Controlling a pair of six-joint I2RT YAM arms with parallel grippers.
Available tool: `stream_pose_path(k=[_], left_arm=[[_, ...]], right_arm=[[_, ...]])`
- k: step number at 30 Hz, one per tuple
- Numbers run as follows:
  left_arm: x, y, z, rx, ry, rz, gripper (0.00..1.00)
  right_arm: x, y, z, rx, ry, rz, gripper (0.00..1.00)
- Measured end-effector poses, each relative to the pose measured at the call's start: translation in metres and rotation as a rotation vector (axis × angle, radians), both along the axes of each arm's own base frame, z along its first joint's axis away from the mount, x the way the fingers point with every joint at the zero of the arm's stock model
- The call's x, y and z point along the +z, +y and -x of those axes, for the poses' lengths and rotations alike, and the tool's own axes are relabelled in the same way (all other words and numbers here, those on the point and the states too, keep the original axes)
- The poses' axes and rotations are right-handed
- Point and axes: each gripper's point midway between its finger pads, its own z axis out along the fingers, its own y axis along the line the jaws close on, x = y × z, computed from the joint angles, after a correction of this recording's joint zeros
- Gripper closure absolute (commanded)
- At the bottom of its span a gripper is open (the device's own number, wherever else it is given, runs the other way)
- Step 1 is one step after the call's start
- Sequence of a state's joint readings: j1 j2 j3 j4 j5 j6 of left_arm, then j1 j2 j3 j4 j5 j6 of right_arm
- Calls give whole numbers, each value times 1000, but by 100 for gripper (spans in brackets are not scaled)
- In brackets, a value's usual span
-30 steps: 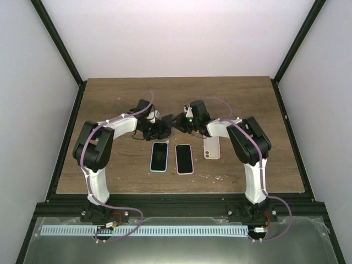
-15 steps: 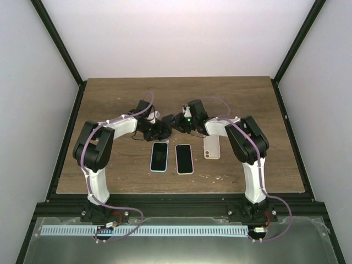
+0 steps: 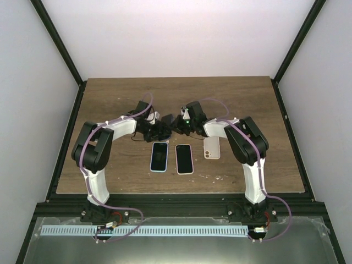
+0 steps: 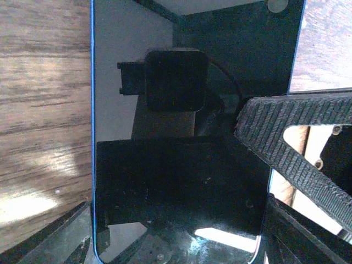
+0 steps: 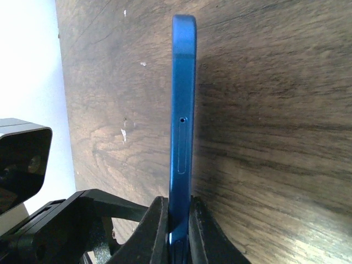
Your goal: Put the phone into the phone case
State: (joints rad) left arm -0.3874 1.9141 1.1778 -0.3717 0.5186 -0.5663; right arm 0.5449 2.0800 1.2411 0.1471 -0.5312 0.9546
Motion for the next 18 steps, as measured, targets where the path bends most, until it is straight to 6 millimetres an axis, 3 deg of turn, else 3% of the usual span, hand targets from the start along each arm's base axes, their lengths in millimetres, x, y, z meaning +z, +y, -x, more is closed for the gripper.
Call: stream_pose_path(k=[4, 8, 14, 18], left_arm=[[6, 0, 6, -7, -4, 6, 1], [32, -1, 7, -16, -59, 28, 0], [76, -2, 10, -26, -154, 75, 0], [100, -3, 18, -40, -201, 94, 4]], right_arm=[[4, -2, 5, 15, -32, 7, 99], [13, -11, 12, 32, -79, 32, 99], [50, -28, 27, 75, -192, 69, 99], [78, -59, 43, 89, -276, 110, 99]])
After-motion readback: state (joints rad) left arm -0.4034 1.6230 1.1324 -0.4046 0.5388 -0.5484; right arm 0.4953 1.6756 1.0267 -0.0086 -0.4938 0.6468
